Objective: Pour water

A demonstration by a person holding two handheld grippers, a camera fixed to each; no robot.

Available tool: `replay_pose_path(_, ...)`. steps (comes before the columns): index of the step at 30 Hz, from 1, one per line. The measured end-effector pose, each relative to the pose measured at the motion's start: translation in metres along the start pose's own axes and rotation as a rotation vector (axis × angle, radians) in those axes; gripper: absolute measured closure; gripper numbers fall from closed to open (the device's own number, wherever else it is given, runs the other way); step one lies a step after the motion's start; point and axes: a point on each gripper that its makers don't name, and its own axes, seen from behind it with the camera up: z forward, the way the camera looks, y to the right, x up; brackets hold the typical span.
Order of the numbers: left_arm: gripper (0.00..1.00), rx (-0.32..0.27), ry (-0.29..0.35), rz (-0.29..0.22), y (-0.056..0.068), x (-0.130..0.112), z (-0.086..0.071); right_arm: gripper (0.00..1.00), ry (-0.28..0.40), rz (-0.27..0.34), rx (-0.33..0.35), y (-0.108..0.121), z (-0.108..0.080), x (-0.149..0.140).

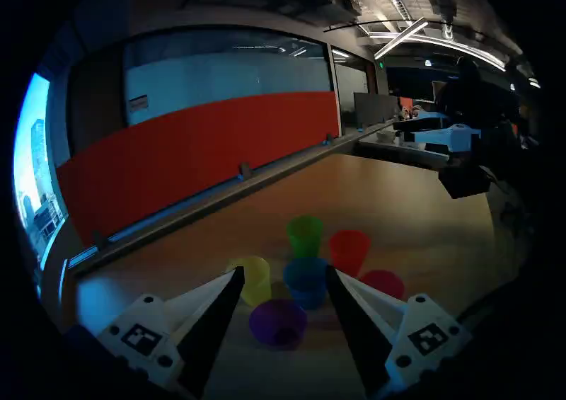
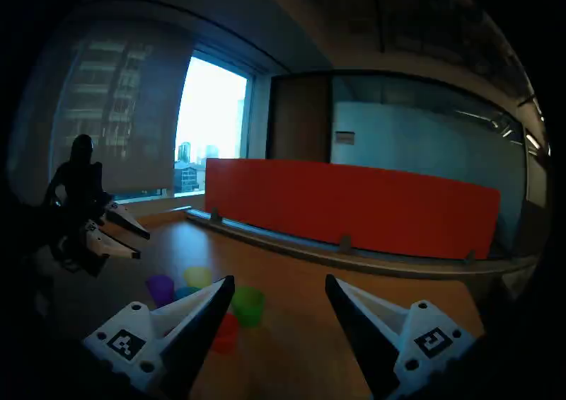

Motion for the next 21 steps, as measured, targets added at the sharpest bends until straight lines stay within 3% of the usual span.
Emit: replay_pose_path(21, 0.16, -0.104, -0.136, 0.053, 0.008, -0.024, 0.035, 0.01, -0.017, 0.003, 0.005, 0.003, 0.010, -0.012)
